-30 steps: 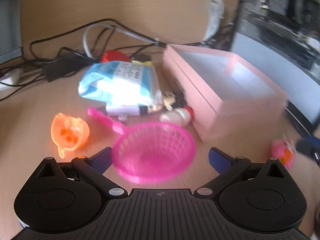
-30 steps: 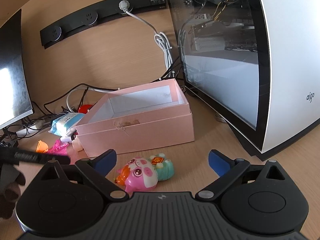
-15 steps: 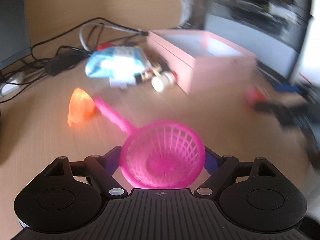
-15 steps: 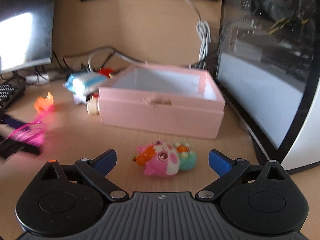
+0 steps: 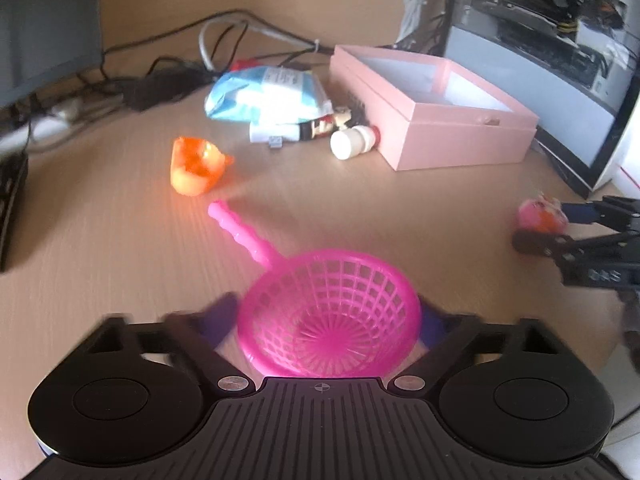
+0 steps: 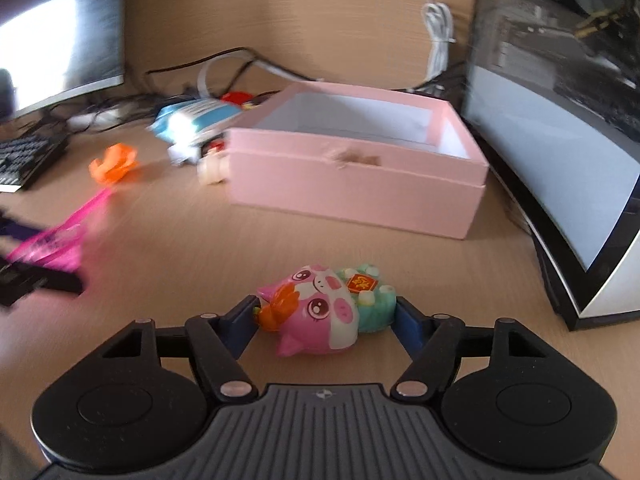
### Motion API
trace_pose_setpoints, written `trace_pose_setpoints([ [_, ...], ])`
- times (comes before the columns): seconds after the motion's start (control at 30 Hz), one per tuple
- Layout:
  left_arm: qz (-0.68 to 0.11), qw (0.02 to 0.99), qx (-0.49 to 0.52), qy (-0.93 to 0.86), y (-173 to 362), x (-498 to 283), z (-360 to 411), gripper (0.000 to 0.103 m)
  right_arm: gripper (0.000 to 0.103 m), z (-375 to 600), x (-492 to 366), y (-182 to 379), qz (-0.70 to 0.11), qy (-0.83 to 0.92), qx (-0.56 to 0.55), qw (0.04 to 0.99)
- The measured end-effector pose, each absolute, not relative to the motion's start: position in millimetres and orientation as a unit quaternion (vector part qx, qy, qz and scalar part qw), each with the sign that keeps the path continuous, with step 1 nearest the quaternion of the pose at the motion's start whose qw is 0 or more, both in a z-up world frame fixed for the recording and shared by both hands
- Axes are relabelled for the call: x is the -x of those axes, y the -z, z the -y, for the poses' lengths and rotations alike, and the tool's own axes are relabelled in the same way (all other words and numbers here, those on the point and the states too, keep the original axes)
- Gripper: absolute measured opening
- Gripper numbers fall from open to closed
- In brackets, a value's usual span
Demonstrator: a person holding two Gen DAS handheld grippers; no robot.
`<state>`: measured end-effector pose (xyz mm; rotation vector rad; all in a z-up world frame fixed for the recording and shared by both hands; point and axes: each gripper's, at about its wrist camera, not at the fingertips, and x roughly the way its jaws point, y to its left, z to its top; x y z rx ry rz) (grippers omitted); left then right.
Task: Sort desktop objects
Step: 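Carry the pink basket into the pink box and release it with the left gripper, then lower the pink pig into the pink box and open the right gripper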
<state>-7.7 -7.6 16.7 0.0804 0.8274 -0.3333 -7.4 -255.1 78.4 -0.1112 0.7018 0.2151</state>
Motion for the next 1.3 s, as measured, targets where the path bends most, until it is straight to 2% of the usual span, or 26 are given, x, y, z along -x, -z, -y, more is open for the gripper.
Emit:
trace_pose_setpoints([
  [0.17,-0.352,0.917,-0.058,0.177,-43,30,9,0.087,0.070,257,39,-114,-0.320,-0.142,0.057,0.935],
  [0.43,-0.201,0.951,-0.090,0.218,-130,36,35,0.087,0.070,270,78,-201,-0.191,-0.132,0.068,0.970],
  [0.7,-0.143,0.928,-0.155,0.308,-141,-40,124,0.089,0.070,286,78,-191,-0.199,-0.120,0.045,0.972],
  [0.73,-0.144,0.925,-0.160,0.313,-138,-53,134,0.097,0.070,290,75,-188,-0.204,-0.115,0.040,0.971],
  [0.87,-0.192,0.925,-0.150,0.293,-118,-83,150,0.098,0.070,301,62,-176,-0.221,-0.095,0.024,0.970],
  [1.03,-0.249,0.923,-0.104,0.273,-88,-68,95,0.101,0.070,317,43,-167,-0.241,-0.076,0.009,0.968],
  [1.3,-0.307,0.922,-0.103,0.212,-30,-9,17,0.102,0.070,308,-28,-182,-0.256,-0.087,-0.029,0.962],
])
